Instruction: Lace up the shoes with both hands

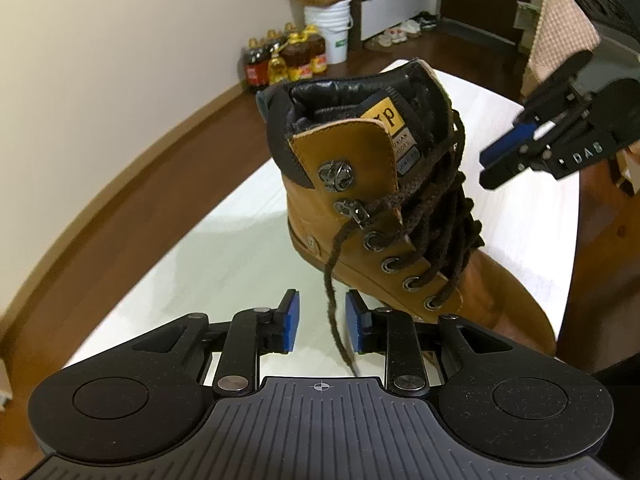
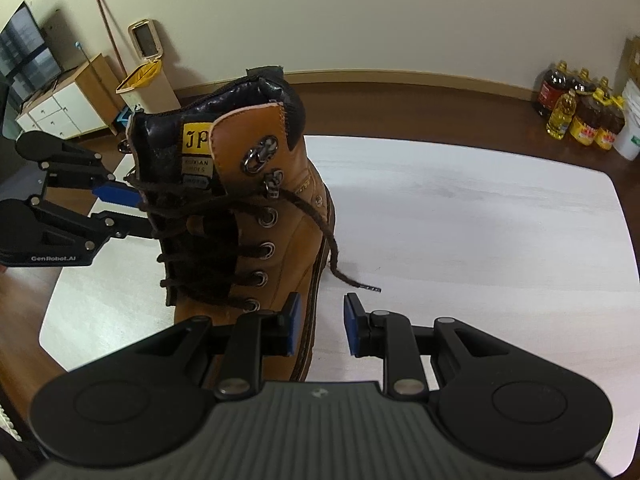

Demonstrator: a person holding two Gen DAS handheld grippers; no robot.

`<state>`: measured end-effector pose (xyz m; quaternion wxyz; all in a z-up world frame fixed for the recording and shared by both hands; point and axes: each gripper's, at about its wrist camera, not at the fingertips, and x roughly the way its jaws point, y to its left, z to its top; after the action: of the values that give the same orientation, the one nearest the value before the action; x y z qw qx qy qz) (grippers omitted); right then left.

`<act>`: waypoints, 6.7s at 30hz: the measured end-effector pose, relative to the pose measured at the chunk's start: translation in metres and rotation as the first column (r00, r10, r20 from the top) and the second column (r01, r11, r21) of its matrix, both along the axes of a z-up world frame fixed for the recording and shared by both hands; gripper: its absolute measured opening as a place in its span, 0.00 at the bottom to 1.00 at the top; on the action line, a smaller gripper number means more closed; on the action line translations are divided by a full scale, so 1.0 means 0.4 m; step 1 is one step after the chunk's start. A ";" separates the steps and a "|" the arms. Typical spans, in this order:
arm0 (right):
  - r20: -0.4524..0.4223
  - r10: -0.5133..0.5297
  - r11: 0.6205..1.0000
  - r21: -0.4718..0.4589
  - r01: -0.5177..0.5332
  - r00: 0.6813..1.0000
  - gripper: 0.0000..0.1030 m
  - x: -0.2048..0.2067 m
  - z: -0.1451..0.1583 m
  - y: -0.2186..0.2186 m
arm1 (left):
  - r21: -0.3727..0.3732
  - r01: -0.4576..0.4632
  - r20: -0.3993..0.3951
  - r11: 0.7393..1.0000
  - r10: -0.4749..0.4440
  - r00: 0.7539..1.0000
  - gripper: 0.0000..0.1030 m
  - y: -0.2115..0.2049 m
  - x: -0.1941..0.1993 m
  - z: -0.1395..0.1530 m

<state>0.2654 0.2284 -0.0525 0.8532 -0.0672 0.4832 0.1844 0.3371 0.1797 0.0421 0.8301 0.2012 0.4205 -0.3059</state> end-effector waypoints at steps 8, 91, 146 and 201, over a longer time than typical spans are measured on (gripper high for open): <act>0.100 0.217 0.966 -0.166 -0.199 0.971 0.25 0.004 -0.002 0.023 | 0.008 0.083 0.078 0.997 -0.083 0.993 0.27 -0.021 -0.010 0.010; 0.136 0.721 0.688 -0.255 -0.679 0.680 0.17 -0.228 0.197 0.367 | 0.185 0.438 0.200 0.880 -0.470 0.860 0.02 -0.041 -0.296 0.095; 0.137 0.170 0.983 -0.095 -0.158 0.976 0.04 -0.087 0.206 0.378 | -0.035 0.308 0.185 0.951 -0.297 0.937 0.15 -0.063 -0.116 0.136; 0.138 -0.029 0.998 -0.049 0.036 0.990 0.12 -0.139 0.206 0.287 | 0.139 0.489 0.170 0.861 -0.507 0.845 0.02 -0.110 -0.207 0.026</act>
<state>0.2097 0.3430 0.0301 0.8853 -0.0939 0.4289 0.1530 0.2543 0.1356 0.0524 0.7502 0.3706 0.2814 -0.4698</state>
